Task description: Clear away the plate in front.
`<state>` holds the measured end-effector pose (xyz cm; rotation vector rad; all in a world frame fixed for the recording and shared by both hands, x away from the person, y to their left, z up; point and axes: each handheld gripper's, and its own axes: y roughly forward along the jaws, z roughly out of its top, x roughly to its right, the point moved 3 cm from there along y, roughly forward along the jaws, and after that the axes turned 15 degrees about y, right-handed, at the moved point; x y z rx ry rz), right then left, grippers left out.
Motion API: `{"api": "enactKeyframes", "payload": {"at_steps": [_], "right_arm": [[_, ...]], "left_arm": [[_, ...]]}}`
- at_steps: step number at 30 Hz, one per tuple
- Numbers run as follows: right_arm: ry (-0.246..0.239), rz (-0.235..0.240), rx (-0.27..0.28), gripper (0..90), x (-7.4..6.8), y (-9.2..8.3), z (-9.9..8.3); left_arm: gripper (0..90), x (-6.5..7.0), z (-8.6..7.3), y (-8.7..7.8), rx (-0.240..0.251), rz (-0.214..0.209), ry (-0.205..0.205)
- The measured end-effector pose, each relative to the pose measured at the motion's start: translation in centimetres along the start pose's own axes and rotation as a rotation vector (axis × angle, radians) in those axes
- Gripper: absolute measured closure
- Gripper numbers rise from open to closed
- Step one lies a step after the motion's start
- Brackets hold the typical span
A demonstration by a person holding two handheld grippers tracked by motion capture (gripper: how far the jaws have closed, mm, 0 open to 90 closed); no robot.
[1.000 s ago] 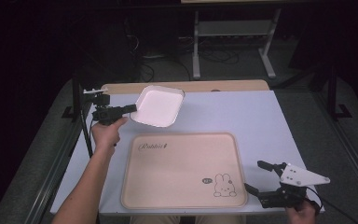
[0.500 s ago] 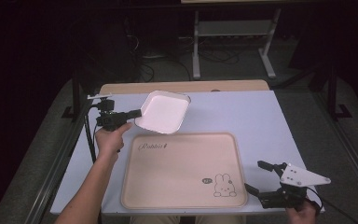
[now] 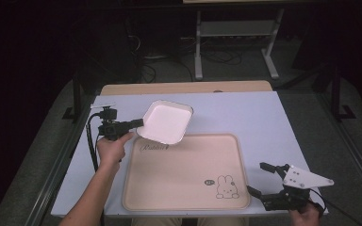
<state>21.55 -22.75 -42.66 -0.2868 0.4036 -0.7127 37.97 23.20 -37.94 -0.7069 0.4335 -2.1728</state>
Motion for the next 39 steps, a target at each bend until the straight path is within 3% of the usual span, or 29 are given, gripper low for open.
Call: {"api": "enactKeyframes", "payload": {"at_steps": [16,28,39], "right_arm": [[-0.008,0.007,-0.008,12.9,-0.1,0.1,0.0],[-0.009,0.005,-0.008,12.9,-0.1,0.1,0.0],[-0.012,0.009,-0.009,12.9,-0.2,0.1,0.0]], "left_arm": [[88.9,0.9,-2.4,0.2,0.0,0.014,-0.029],[88.9,2.0,-3.9,0.5,-0.018,-0.001,-0.041],[88.8,2.5,-6.0,1.7,-0.07,0.009,-0.025]]}}
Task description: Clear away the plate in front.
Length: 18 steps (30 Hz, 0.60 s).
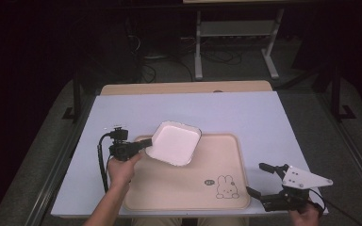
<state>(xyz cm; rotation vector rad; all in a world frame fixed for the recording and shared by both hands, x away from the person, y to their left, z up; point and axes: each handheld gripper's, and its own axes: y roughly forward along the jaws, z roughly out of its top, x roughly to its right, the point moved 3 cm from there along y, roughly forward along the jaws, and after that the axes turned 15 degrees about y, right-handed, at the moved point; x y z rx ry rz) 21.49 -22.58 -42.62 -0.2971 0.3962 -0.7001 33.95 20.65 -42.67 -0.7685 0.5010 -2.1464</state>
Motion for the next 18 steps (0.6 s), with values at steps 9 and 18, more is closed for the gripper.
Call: {"api": "enactKeyframes", "payload": {"at_steps": [9,18], "right_arm": [[-0.001,0.001,0.0,12.9,0.0,0.0,0.0],[0.0,0.003,0.001,12.9,0.0,0.0,0.0]], "left_arm": [[88.8,0.7,-1.8,1.0,-0.04,0.015,0.015],[88.7,1.9,-3.2,0.9,-0.059,0.065,0.065]]}}
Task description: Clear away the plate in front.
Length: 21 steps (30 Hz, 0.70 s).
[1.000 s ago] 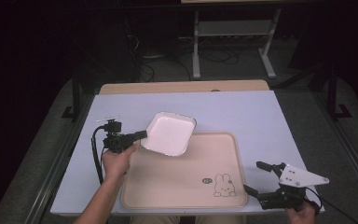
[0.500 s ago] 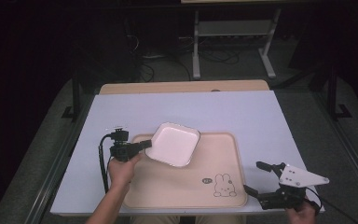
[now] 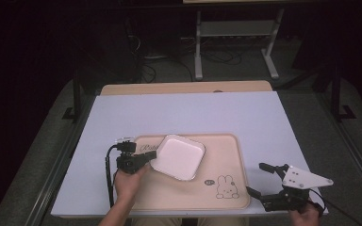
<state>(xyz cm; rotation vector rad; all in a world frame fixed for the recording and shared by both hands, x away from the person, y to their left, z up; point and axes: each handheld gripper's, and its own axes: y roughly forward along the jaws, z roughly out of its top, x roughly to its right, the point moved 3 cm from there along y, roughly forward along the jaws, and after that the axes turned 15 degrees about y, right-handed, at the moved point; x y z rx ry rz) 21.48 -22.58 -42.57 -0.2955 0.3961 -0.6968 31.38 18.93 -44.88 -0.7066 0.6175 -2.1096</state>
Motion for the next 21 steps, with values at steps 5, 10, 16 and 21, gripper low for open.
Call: {"api": "enactKeyframes", "payload": {"at_steps": [5,10,16,21], "right_arm": [[-0.001,0.002,0.0,12.9,-0.1,0.0,0.0],[0.004,0.009,0.006,12.9,0.0,0.0,0.0],[0.006,0.015,0.01,12.9,-0.1,0.1,0.0],[0.012,0.012,0.016,12.9,-0.1,0.1,0.1]], "left_arm": [[88.8,0.1,-0.7,0.5,-0.022,0.024,0.016],[88.4,0.5,-1.4,0.6,-0.052,0.06,0.057],[82.9,1.3,-2.6,0.2,-0.091,0.094,0.113],[71.1,2.0,-2.9,-0.2,-0.095,0.064,0.11]]}}
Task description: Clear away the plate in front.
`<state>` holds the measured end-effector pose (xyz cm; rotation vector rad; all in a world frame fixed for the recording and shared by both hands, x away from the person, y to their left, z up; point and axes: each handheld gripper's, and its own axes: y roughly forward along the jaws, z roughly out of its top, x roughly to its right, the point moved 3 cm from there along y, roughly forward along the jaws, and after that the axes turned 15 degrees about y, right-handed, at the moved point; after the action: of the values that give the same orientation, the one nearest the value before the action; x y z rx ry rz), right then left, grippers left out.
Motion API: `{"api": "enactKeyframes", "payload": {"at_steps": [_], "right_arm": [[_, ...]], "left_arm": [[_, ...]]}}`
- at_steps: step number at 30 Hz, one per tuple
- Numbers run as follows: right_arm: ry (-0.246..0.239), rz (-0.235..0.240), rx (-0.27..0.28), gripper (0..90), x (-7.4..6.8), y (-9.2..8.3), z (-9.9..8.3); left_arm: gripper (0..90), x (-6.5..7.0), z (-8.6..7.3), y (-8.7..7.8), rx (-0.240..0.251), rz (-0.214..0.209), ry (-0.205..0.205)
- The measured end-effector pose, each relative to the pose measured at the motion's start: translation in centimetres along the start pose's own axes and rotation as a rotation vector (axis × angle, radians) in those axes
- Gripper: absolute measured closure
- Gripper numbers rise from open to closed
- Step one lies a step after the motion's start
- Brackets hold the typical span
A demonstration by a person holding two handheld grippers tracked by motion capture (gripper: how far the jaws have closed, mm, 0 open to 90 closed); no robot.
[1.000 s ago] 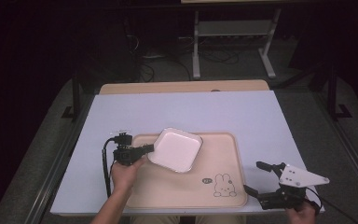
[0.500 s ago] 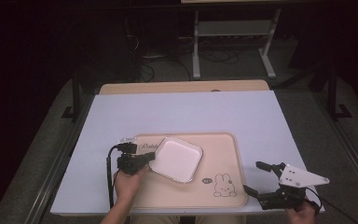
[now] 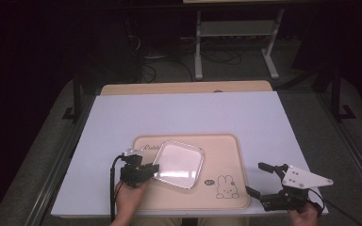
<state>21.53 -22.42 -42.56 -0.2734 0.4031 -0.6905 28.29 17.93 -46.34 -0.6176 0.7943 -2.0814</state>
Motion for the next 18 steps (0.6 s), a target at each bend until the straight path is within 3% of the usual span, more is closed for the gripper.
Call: {"api": "enactKeyframes", "payload": {"at_steps": [5,10,18], "right_arm": [[0.004,-0.009,0.005,12.9,0.2,-0.2,0.0],[0.014,-0.014,0.018,12.9,0.3,-0.4,0.0],[0.016,-0.015,0.021,12.9,0.3,-0.4,0.0]], "left_arm": [[65.5,0.6,-0.4,-0.5,-0.001,-0.036,-0.007],[57.4,1.2,-0.6,-0.8,-0.004,-0.034,0.016],[57.7,1.4,-1.0,-1.2,0.011,-0.045,0.017]]}}
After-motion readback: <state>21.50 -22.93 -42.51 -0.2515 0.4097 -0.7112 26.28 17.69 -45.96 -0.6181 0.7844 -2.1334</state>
